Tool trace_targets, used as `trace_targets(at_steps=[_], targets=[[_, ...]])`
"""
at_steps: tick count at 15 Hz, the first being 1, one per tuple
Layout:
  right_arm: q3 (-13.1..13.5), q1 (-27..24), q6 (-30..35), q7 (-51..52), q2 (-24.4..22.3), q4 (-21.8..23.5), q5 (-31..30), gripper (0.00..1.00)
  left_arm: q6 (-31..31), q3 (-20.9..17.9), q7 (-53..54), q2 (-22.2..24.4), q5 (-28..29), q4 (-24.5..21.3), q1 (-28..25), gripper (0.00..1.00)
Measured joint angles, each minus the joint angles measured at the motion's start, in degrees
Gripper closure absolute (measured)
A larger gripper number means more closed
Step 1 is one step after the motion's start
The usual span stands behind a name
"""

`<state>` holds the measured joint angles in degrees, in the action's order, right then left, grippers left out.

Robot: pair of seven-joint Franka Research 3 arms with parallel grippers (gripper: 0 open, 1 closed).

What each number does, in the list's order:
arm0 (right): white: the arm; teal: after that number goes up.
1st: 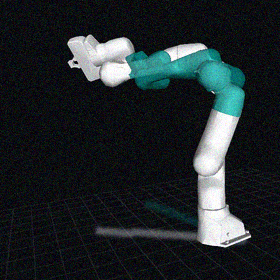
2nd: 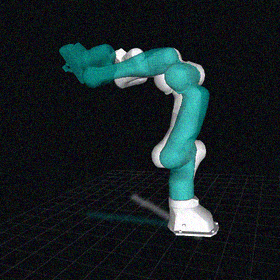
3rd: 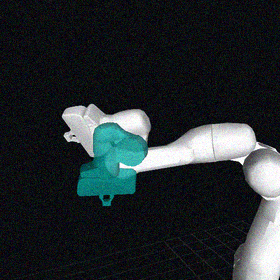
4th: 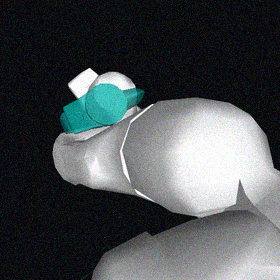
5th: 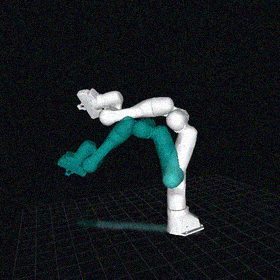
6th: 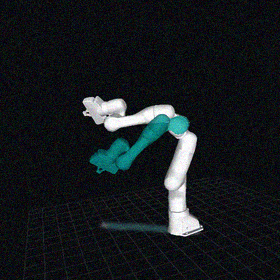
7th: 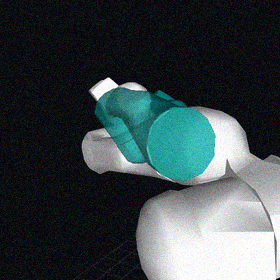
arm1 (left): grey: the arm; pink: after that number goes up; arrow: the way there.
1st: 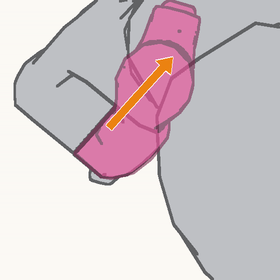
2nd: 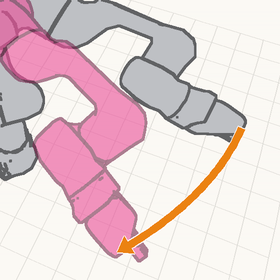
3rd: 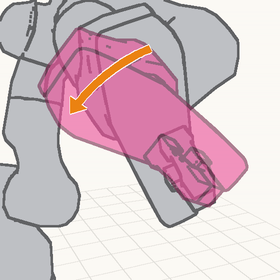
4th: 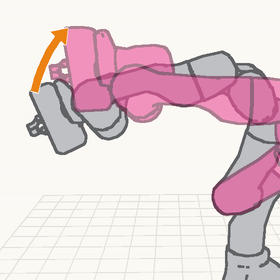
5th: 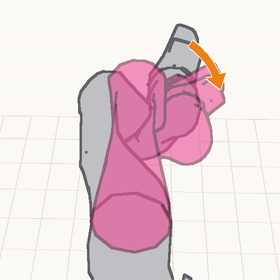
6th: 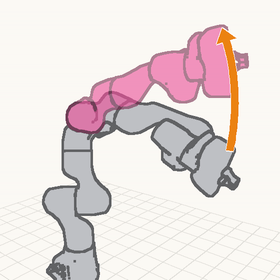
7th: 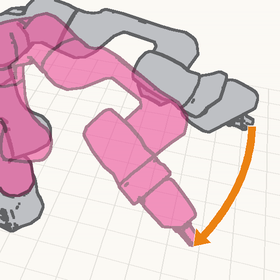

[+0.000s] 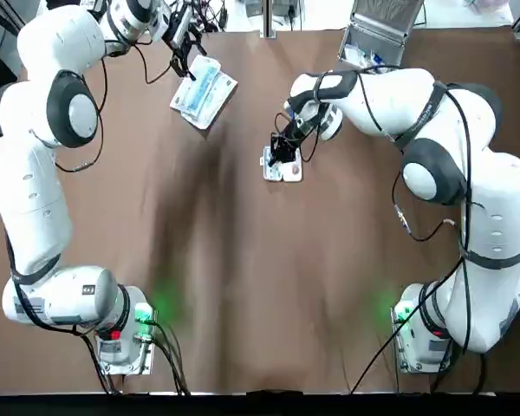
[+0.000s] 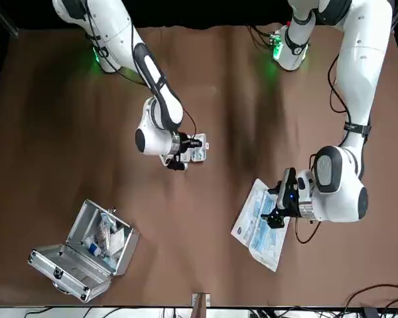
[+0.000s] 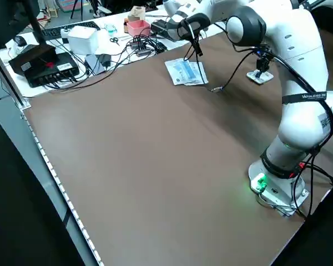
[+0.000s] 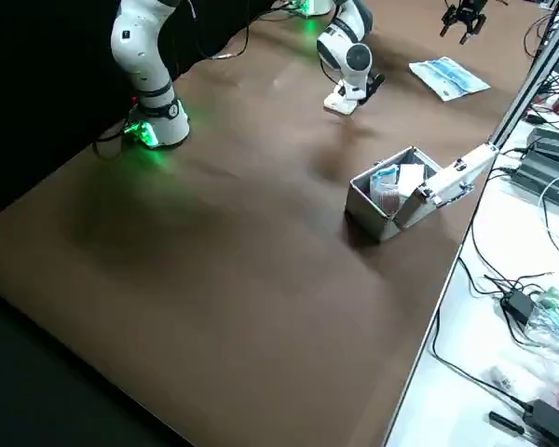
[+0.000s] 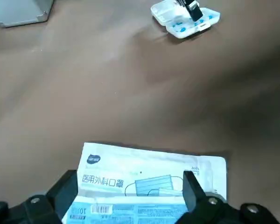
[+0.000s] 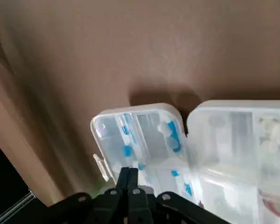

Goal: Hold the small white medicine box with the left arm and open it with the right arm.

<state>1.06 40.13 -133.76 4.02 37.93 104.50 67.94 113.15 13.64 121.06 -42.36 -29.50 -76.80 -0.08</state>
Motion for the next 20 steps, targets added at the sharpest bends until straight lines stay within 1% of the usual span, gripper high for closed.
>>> trace_targets(at_steps=[3, 4, 6, 10, 13, 14, 17, 18, 20], targets=[[1.9, 0.0, 4.1, -5.5, -1.3, -1.5, -5.7, 0.99, 0.1, -0.2, -5.9, 0.9, 0.0, 0.0, 0.0, 0.00], [2.9, 0.0, 6.4, -7.7, -1.8, -2.3, -7.9, 0.99, 0.1, -0.3, -8.9, 1.3, 0.0, 0.0, 0.0, 0.00], [5.5, 0.0, 12.8, -11.3, -2.9, -5.0, -11.7, 0.99, 0.1, -0.9, -15.0, 2.0, 0.0, 0.0, -0.1, 0.00], [12.3, -0.2, 27.1, -16.1, -5.1, -12.0, -21.5, 0.99, 0.1, -2.7, -25.5, 3.5, 0.3, 0.0, 0.0, 0.00], [17.4, -0.2, 36.4, -17.4, -6.3, -18.0, -26.6, 0.99, 0.1, -3.2, -34.7, 4.5, 2.2, 0.0, 0.0, 0.00], [21.1, -0.2, 41.1, -17.4, -6.3, -21.8, -28.2, 0.98, 0.0, -3.4, -40.6, 4.9, 4.3, 0.0, 0.0, 0.00], [26.2, -0.3, 46.6, -17.4, -6.3, -26.6, -31.1, 0.97, 0.0, -3.4, -47.1, 5.0, 6.9, 0.0, 0.0, 0.00], [27.6, -0.3, 48.1, -17.4, -6.4, -28.0, -32.2, 0.93, 0.0, -3.4, -49.2, 5.0, 7.9, 0.0, 0.0, 0.00], [30.2, -0.3, 49.9, -17.4, -6.4, -30.5, -33.7, 0.90, 0.0, -3.4, -54.1, 5.1, 9.9, 0.0, 0.0, 0.00]])
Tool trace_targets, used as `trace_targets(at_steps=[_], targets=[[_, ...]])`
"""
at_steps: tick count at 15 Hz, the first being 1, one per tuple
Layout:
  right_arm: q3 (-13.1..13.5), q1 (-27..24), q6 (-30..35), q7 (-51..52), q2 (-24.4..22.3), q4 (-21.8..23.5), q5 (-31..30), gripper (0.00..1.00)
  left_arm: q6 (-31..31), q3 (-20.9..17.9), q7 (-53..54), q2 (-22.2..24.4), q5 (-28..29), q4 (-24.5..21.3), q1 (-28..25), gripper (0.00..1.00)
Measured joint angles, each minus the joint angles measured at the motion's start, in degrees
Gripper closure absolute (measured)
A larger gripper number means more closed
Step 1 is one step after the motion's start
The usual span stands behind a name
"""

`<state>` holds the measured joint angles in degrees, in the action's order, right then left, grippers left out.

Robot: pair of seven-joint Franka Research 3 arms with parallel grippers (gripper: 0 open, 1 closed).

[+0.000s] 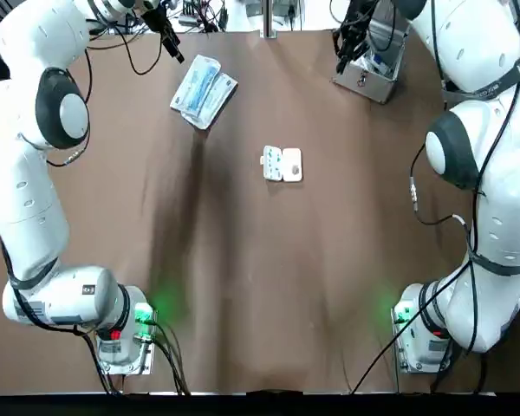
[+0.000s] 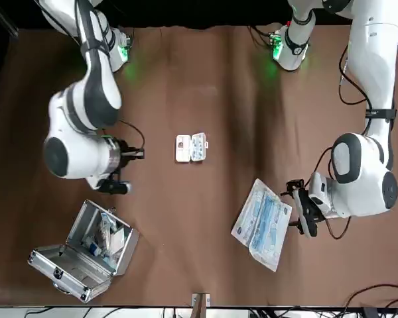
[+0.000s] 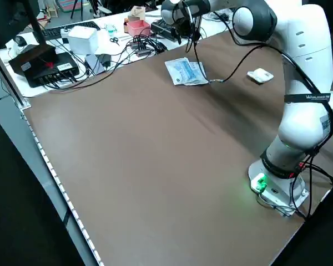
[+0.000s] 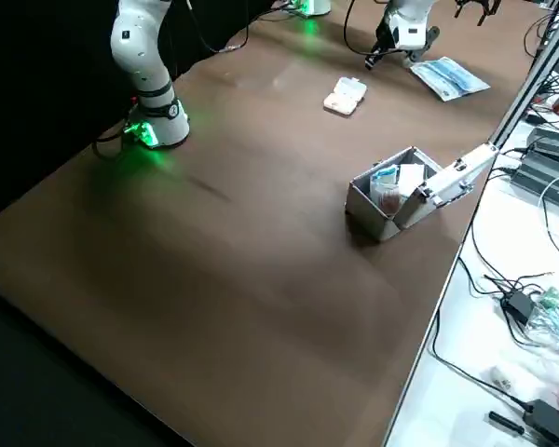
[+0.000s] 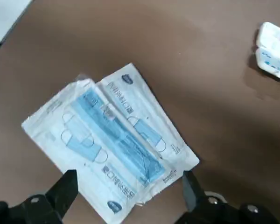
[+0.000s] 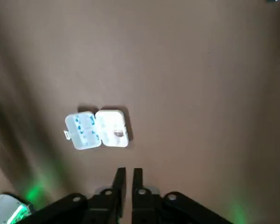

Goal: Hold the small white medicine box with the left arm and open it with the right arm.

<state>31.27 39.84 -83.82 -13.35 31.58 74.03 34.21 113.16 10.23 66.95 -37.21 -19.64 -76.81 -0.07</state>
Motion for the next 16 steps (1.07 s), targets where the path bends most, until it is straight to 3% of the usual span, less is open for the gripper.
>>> trace_targets(at_steps=[5, 6, 10, 13, 16], targets=[[5.3, 0.0, 3.4, 3.4, -0.2, -3.2, -1.4, 0.47, -1.1, 0.0, -18.0, 1.3, 4.9, 0.0, 0.2, 0.00], [5.6, 0.0, 3.7, 3.8, -0.7, -3.5, -2.5, 0.33, -1.7, 0.0, -22.2, 1.7, 5.4, 0.0, 0.2, 0.00], [5.8, 0.0, 3.9, 4.4, -4.0, -4.2, -7.1, 0.02, -4.0, 0.0, -34.9, 3.0, 8.9, 0.0, 0.3, 0.00], [6.7, -0.5, 4.0, 6.0, -7.4, -4.4, -9.9, 0.02, -7.1, -0.1, -37.3, 3.4, 14.3, -0.1, 0.3, 0.00], [7.4, -1.6, 4.4, 10.3, -11.1, -4.4, -16.4, 0.02, -9.0, -0.2, -37.9, 4.1, 20.2, -0.1, 0.1, 0.00]])
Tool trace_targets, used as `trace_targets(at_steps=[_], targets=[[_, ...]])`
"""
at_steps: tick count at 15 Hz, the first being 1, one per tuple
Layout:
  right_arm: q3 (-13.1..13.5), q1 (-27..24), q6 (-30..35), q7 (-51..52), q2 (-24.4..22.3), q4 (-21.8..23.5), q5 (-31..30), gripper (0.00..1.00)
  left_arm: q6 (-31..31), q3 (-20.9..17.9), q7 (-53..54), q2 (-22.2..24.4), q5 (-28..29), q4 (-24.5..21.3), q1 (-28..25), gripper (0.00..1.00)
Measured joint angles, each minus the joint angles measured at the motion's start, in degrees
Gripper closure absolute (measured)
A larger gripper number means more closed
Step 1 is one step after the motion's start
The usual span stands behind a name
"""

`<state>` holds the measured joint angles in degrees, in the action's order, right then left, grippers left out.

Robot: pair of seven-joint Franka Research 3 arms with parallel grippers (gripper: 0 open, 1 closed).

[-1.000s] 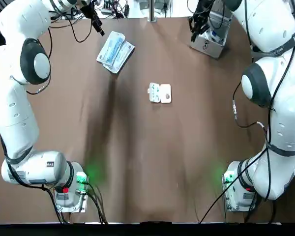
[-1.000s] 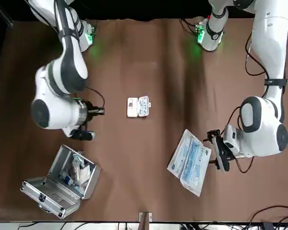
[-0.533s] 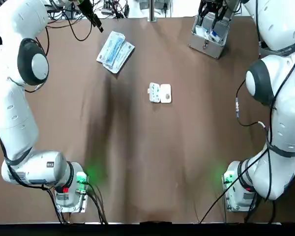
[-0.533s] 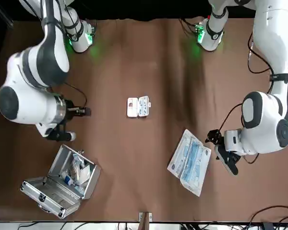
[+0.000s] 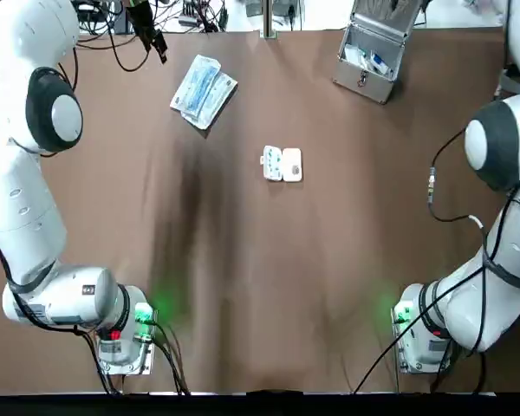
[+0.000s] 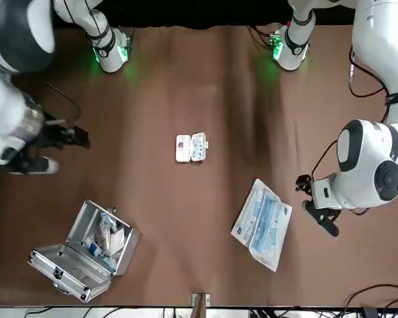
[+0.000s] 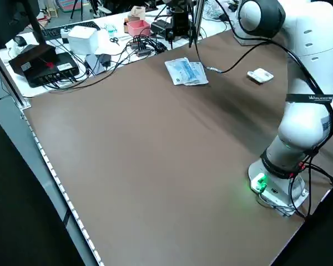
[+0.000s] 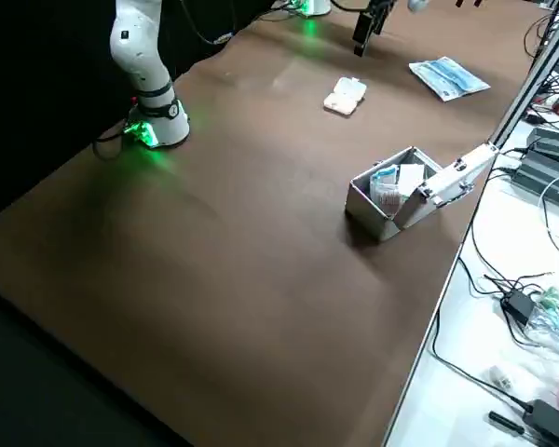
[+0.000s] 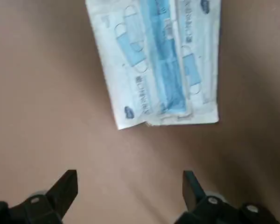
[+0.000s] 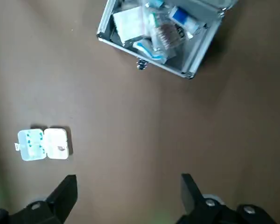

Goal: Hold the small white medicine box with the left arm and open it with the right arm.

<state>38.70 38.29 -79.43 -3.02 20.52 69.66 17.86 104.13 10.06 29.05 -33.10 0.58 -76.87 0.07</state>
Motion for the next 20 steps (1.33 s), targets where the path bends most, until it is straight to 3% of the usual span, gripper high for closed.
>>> trace_targets(at_steps=[2, 7, 9, 11, 15, 17, 18, 20], targets=[[0.3, -1.2, 2.3, 2.4, -2.1, 0.1, -1.4, 0.02, -1.6, -0.4, -5.2, 1.5, 1.4, 0.0, -0.2, 0.00], [0.5, -2.4, 3.0, 2.6, -2.3, 0.3, -2.4, 0.02, -4.1, -0.4, -21.1, 4.2, 1.5, 0.0, -0.1, 0.00], [-0.7, -5.3, 3.0, 2.9, -2.6, 0.3, -2.4, 0.02, -5.2, -0.4, -27.5, 5.4, 1.6, 0.0, -0.1, 0.00], [-6.9, -11.5, 3.0, 3.2, -3.8, 0.3, -3.9, 0.01, -6.2, -0.4, -32.9, 6.7, 1.6, 0.0, 0.0, 0.00], [-27.2, -28.7, 3.2, 3.2, -7.4, 0.5, -10.6, 0.01, -9.8, -0.4, -36.4, 10.8, 1.9, 0.0, -0.1, 0.00], [-35.6, -37.5, 3.2, 3.2, -8.8, 0.9, -11.4, 0.01, -11.0, -0.5, -36.4, 13.4, 2.0, 0.0, -0.3, 0.00], [-38.1, -40.5, 3.2, 3.2, -9.5, 1.3, -11.5, 0.01, -11.4, -0.5, -36.7, 14.7, 2.0, 0.0, -0.3, 0.00], [-40.1, -43.0, 2.6, 3.2, -11.1, 2.7, -11.9, 0.01, -12.4, -0.5, -37.1, 17.2, 2.0, 0.0, -0.3, 0.00]])
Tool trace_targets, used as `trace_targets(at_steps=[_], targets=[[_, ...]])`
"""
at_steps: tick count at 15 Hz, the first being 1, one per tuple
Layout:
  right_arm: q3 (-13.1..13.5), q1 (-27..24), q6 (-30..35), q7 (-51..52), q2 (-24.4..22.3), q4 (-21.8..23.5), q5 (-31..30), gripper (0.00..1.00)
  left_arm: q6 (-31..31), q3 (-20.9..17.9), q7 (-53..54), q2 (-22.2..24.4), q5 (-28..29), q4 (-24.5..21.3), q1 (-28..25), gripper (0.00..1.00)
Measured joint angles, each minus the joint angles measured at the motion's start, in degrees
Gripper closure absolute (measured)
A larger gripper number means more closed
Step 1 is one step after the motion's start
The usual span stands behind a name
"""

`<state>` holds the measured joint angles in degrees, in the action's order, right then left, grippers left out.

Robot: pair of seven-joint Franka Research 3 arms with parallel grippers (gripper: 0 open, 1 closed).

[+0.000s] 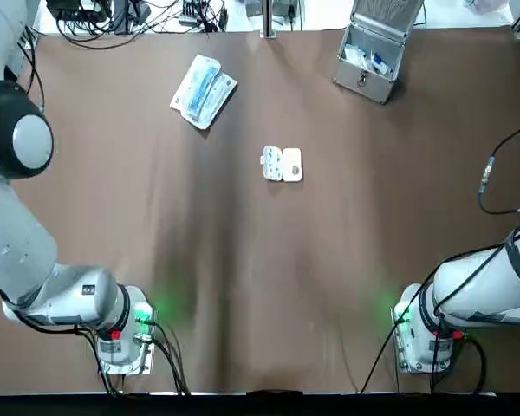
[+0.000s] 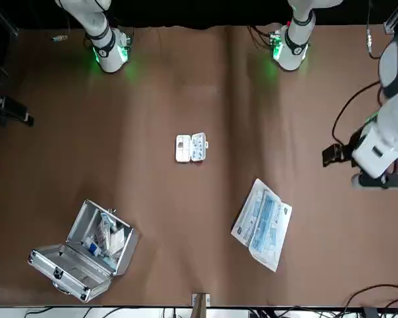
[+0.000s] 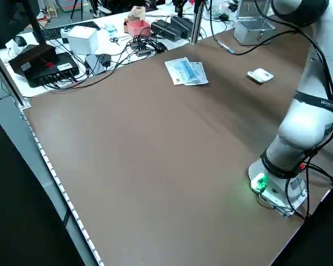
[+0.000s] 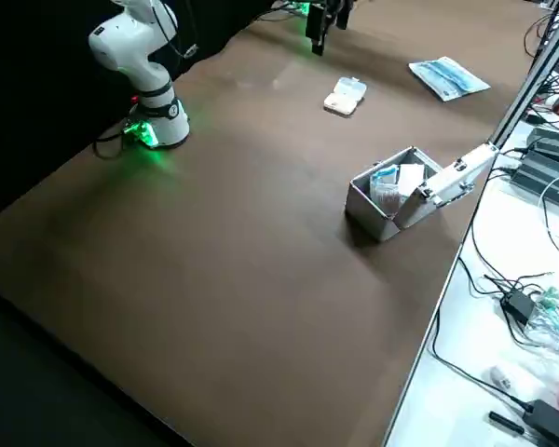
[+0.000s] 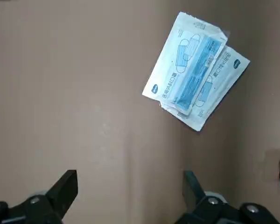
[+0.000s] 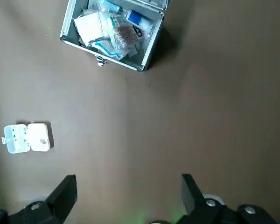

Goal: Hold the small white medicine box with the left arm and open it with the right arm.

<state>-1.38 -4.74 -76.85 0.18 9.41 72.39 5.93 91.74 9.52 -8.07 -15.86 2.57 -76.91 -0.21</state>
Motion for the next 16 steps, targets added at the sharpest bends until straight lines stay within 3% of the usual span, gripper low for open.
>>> trace_targets(at_steps=[5, 10, 16], targets=[[-1.3, -0.2, -6.0, 0.0, -7.7, 9.9, -0.9, 0.01, -3.4, -0.1, 0.0, 2.4, 0.1, -0.5, -2.1, 0.00], [-1.3, -0.4, -5.2, 0.1, -9.0, 10.5, -5.8, 0.01, -4.1, 0.0, -0.7, 2.5, 0.1, -1.0, -3.4, 0.00], [-1.4, -0.4, -3.3, 3.7, -9.0, 10.5, -6.9, 0.01, -1.0, 0.6, -0.4, 5.8, 0.1, -1.6, -6.7, 0.00]])
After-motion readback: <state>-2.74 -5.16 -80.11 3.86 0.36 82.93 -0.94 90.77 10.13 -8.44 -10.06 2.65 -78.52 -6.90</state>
